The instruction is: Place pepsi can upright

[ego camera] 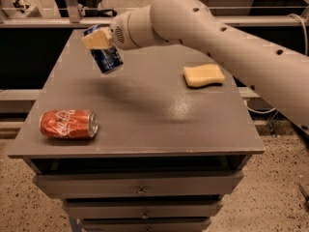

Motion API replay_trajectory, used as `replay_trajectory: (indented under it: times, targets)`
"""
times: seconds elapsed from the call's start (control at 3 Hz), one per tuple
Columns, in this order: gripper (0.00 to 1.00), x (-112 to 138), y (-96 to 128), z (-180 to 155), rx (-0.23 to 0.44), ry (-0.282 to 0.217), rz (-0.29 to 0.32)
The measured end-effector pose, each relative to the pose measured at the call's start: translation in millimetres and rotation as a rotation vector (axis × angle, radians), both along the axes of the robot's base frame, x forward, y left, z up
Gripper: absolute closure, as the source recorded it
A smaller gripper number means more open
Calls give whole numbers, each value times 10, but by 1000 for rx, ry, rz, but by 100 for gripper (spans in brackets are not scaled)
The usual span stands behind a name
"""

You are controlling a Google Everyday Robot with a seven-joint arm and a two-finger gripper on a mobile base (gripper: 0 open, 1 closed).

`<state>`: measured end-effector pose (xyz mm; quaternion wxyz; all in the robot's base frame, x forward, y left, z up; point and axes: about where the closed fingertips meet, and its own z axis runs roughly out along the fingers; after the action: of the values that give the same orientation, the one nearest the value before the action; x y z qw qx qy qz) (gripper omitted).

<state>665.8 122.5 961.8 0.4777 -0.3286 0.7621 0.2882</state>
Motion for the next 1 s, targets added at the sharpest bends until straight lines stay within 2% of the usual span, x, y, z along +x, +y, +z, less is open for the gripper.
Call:
replay_trajectory:
  times: [0.33, 0.67, 1.0]
  targets:
    - [100, 78, -335, 123, 121, -102, -14]
    - [100, -46, -427, 256, 111, -182, 10]
    - [100, -36, -390, 235, 126, -182, 28]
